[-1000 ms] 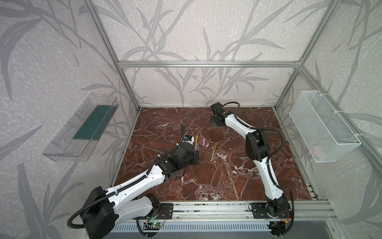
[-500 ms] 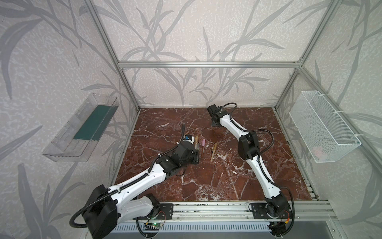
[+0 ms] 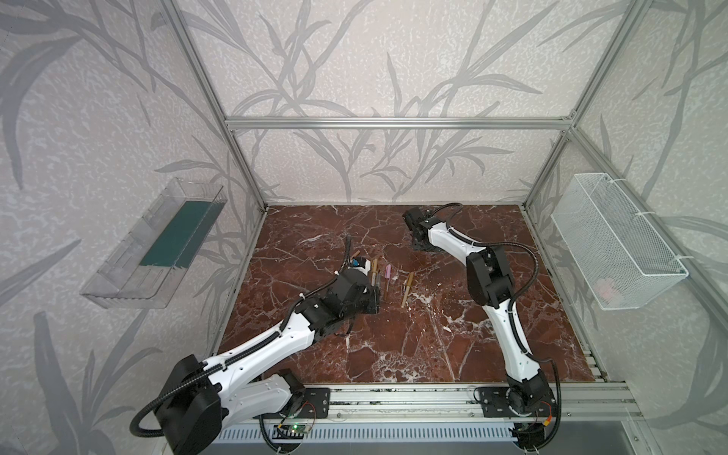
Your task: Insert the pens into the pen caps
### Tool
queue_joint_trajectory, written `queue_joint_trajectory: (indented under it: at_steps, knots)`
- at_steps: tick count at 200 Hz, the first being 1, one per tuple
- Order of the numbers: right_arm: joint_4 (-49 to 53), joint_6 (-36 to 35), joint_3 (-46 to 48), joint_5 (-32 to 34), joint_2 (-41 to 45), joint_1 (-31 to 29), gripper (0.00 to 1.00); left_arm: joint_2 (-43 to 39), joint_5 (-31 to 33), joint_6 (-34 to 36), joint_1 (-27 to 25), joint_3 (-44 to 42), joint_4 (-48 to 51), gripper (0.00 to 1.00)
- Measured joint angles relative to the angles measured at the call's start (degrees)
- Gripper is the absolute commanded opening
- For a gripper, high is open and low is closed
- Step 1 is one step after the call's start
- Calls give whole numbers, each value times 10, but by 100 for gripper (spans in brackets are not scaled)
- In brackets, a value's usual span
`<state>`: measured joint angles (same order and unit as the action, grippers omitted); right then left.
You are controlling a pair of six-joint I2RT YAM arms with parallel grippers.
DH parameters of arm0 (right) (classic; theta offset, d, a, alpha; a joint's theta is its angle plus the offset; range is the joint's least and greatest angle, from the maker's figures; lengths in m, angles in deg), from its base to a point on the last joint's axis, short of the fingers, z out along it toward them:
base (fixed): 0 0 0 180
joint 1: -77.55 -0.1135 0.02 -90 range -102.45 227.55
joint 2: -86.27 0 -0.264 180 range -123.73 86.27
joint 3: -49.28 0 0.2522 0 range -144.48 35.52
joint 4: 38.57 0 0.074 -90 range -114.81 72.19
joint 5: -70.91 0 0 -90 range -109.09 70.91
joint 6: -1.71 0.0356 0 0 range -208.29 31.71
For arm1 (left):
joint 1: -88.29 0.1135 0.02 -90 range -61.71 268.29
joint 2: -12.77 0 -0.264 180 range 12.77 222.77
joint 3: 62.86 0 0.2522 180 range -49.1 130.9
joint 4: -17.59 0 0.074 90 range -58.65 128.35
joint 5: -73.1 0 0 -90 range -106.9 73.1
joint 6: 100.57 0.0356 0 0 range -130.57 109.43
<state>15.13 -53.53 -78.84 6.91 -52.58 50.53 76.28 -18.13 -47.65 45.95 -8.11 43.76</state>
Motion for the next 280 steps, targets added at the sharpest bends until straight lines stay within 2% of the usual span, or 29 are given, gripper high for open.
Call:
queue_joint_trajectory:
  at_steps: [37, 81, 115, 148, 169, 194, 206, 240, 280]
  knots:
    - [-89, -2, 95, -50, 49, 17, 63, -5, -2, 0, 0, -3, 0, 0]
    - [-152, 15, 101, -106, 50, 31, 74, -5, -2, 0, 0, -3, 0, 0]
    - [-176, 50, 88, -132, 49, 40, 74, -5, -2, 0, 0, -3, 0, 0]
    - [-182, 84, 53, -147, 28, 50, 66, -5, -2, 0, 0, -3, 0, 0]
    - [-157, 99, 8, -142, -1, 52, 64, -5, -2, 0, 0, -3, 0, 0]
    - [-122, 108, -32, -130, -27, 53, 55, -5, -2, 0, 0, -3, 0, 0]
    - [-111, 109, -37, -127, -29, 53, 47, -5, -2, 0, 0, -3, 0, 0]
    - [-97, 110, -35, -119, -29, 53, 35, -5, -2, 0, 0, -3, 0, 0]
    - [-98, 109, -31, -115, -28, 53, 28, -6, -2, 0, 0, -3, 0, 0]
